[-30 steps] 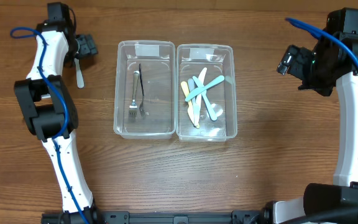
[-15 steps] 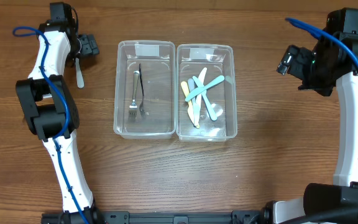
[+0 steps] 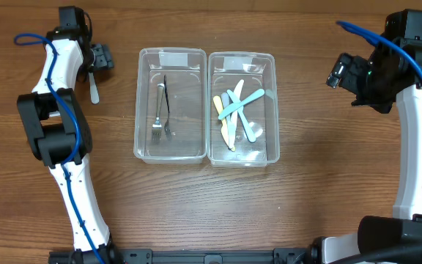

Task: Pack container
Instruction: 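Move the left gripper to the white plastic fork and grasp it, then carry the white plastic fork into the left container and release it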

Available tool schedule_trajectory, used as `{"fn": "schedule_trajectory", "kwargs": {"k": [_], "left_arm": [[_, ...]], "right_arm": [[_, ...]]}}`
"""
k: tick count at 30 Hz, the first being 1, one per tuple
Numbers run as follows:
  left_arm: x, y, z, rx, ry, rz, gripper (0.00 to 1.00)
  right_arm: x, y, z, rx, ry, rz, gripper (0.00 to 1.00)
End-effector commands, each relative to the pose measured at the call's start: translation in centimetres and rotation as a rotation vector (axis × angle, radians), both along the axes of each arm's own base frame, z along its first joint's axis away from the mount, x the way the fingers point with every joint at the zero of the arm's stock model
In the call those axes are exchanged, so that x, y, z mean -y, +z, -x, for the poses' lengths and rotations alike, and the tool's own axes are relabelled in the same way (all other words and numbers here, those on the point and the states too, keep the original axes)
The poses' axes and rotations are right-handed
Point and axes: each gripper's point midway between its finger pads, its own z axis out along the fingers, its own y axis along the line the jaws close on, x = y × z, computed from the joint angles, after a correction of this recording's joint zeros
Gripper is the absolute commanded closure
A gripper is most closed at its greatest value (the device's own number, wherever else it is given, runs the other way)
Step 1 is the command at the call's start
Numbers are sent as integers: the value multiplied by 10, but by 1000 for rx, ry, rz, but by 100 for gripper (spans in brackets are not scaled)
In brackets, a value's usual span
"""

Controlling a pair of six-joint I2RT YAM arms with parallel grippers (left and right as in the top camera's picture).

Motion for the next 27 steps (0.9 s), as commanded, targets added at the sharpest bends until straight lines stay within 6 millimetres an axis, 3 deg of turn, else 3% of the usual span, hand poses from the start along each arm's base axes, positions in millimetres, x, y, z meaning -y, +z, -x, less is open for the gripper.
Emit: {"fn": "schedule_trajectory", "kwargs": {"k": [1, 6, 9, 17, 20, 24, 27], "left_arm": [[-2, -32, 22, -90, 12, 30, 31], [-2, -32, 22, -90, 12, 30, 52], [-2, -32, 22, -89, 12, 29, 70], [-3, -29, 19, -80, 11, 27, 89], [-3, -19, 18, -73, 11, 26, 96], [-1, 22, 15, -50, 7, 10, 96], [0, 78, 21, -22, 10, -50, 96]], "right_arm": [[0, 0, 0, 4, 5, 4, 6], [0, 0, 0, 4, 5, 4, 6], [0, 0, 0, 4, 5, 4, 6], [1, 0, 0, 4, 5, 4, 6], [0, 0, 0, 5, 5, 4, 6], [1, 1, -2, 11, 5, 5, 6], [1, 1, -2, 11, 5, 4, 6]]}}
